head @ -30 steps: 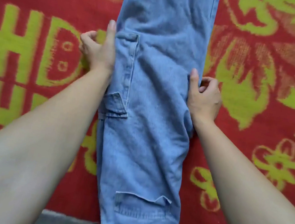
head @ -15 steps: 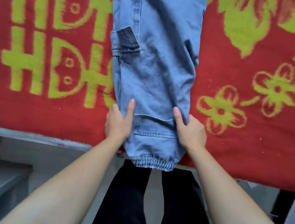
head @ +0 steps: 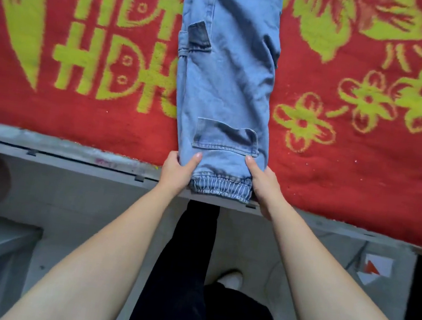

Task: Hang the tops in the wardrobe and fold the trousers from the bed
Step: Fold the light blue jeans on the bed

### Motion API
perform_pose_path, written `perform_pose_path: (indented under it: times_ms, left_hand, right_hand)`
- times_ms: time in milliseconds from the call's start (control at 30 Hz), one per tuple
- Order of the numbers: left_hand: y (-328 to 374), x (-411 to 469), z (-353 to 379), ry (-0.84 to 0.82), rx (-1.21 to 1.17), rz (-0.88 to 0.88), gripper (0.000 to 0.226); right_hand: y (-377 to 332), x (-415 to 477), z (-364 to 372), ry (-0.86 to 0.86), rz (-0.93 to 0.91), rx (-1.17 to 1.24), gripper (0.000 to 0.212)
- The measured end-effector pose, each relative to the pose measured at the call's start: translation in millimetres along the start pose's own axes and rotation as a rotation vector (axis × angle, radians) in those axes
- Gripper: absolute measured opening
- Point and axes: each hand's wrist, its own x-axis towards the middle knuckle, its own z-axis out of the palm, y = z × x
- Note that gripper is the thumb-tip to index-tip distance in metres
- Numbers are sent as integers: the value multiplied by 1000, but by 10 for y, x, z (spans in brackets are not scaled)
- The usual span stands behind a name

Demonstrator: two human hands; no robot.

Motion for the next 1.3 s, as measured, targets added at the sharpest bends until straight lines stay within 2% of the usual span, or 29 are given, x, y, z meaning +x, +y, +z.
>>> perform_pose_path:
  times_ms: [100,267,400,533,600,667,767,900,967,1067,1100,1200,1300]
  left_hand:
    - [56,-467,-120,67,-109,36,42]
    - [-57,-1264,-199,58,-205,-23,41]
    - [-315,-1739,-142,30,-289,-120,26]
    - [-486,-1843,-75,-6,-368,-230,3]
    - [-462,-1784,-70,-17,-394,-233,21]
    - [-365,-1703,-86,-37,-399,-164,38]
    - [-100,-1528,-176,-37,-450,-64,33]
    - [339,-1257,-371,-156,-574,10,36]
    - [529,-1070,-443,-215,-482,93,34]
    - [749,-646,-451,-208,-268,186,11]
    - [812,-476,-425,-164,-198,194,9]
    - [942,126,-296,-62,-30,199,32]
    - [1085,725,-144,11,126,215,47]
  right_hand:
    - [-86,-440,-136,27,-16,16,56]
    - [82,-1204,-410,6,-58,-30,50]
    - [406,-1581,-565,-69,-3,-48,40]
    - [632,-1583,-647,-90,72,79,32]
    - [644,-1510,-673,-49,30,103,39]
    - [569,-1437,-696,22,-119,26,41]
    - [270,-1370,-707,58,-306,-72,25]
    - [-247,-1178,-711,-75,-275,105,39]
    - [-472,-1008,-706,-120,-311,31,41]
    - [-748,-613,-667,-96,-385,-218,14]
    - [-815,-444,-644,-54,-399,-305,20]
    - [-1010,54,-554,139,-456,-620,53]
    - [-1224,553,-460,273,-375,-790,72]
